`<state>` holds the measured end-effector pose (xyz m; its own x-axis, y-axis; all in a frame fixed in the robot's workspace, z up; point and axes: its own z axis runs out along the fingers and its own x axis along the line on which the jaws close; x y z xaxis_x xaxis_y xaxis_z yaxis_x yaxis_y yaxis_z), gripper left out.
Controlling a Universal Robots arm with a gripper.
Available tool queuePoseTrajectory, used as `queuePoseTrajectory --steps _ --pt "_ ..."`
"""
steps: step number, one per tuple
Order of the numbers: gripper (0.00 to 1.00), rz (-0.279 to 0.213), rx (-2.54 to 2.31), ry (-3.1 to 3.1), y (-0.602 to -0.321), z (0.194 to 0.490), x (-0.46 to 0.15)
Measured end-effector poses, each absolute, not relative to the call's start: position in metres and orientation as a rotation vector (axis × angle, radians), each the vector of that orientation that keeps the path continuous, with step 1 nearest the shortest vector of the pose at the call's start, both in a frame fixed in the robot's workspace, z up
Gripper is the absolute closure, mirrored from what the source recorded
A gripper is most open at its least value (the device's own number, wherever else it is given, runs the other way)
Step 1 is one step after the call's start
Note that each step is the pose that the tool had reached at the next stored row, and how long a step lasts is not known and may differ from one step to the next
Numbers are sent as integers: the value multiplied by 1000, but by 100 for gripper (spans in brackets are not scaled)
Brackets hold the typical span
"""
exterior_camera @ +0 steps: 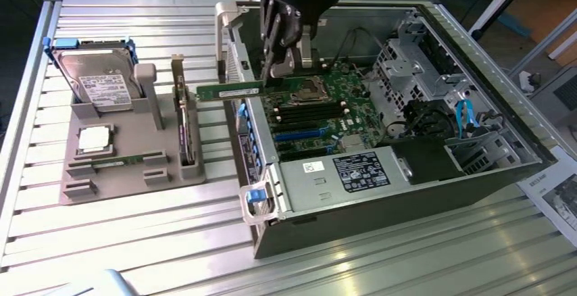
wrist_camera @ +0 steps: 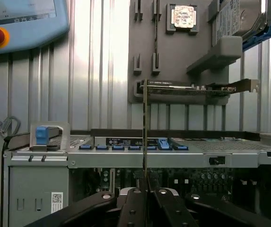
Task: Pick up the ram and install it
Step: 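Pick up the ram and move it above insertion slot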
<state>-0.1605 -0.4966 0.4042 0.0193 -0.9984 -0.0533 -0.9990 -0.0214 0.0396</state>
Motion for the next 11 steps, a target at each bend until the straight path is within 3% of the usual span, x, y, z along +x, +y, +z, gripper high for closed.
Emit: queuePoseTrajectory --steps 11 --pt "87 104 -2237 2191 -497 404 -115"
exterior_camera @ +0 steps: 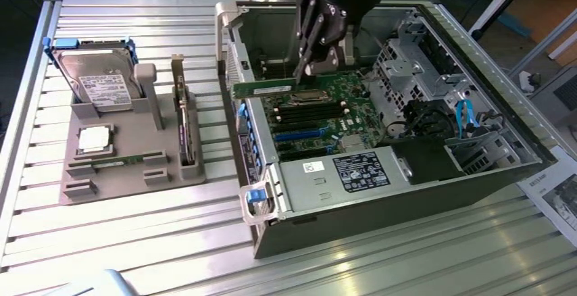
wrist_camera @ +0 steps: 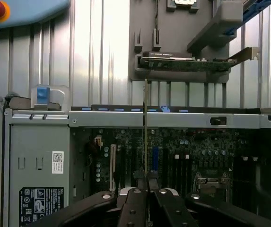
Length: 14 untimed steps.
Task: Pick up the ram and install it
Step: 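Pick up the ram and move it above insertion slot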
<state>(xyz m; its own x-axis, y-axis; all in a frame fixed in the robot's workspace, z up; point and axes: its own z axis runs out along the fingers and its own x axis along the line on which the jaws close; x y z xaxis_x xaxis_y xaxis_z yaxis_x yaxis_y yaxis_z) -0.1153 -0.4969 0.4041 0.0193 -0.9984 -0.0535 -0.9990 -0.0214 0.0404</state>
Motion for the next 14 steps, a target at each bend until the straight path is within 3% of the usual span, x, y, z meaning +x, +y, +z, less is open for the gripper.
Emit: queuePoseTrajectory --steps 14 --pt "87 107 -2238 2193 -498 404 -68"
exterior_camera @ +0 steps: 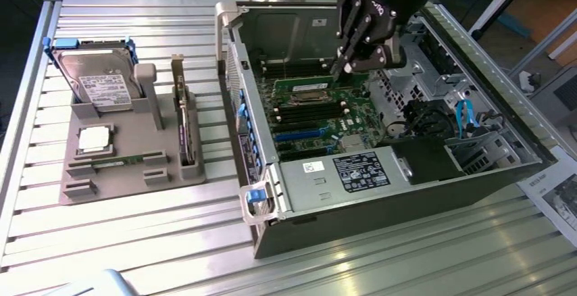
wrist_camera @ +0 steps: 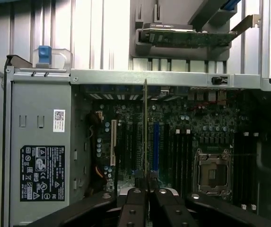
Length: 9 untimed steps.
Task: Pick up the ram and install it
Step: 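Pick up the ram and move it above insertion slot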
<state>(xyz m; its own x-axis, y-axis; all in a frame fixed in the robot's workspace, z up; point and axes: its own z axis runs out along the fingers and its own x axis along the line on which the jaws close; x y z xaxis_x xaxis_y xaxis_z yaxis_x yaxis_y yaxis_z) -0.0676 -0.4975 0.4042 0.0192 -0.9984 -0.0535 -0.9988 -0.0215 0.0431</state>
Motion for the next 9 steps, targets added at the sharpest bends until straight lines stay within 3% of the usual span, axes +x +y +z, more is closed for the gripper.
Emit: queuePoseTrajectory --steps 9 --pt "87 108 -2238 2193 -498 404 -48"
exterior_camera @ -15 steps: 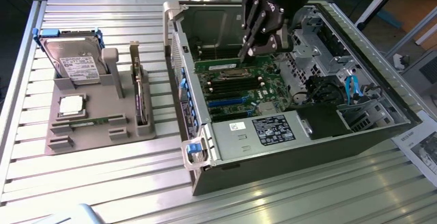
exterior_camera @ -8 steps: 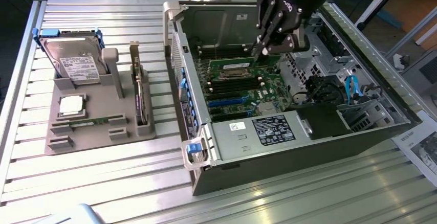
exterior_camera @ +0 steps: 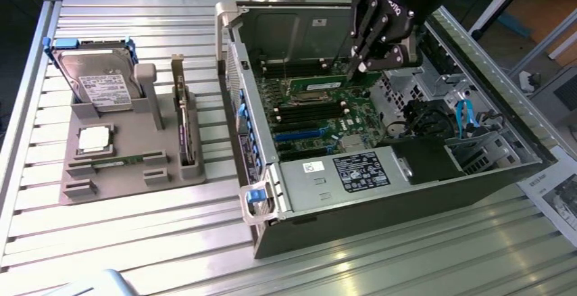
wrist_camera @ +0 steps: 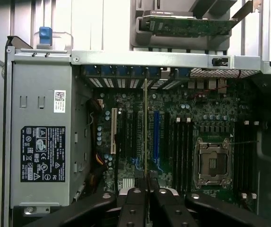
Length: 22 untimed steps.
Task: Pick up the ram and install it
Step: 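Pick up the ram and move it above insertion slot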
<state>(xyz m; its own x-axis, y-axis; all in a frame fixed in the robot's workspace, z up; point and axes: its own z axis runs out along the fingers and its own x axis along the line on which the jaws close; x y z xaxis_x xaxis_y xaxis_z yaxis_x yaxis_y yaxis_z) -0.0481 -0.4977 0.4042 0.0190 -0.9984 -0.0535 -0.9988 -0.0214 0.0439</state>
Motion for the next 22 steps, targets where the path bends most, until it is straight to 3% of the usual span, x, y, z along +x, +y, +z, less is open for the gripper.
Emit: queuePoseTrajectory --steps 22 --pt "87 119 -2230 2185 -492 403 -31"
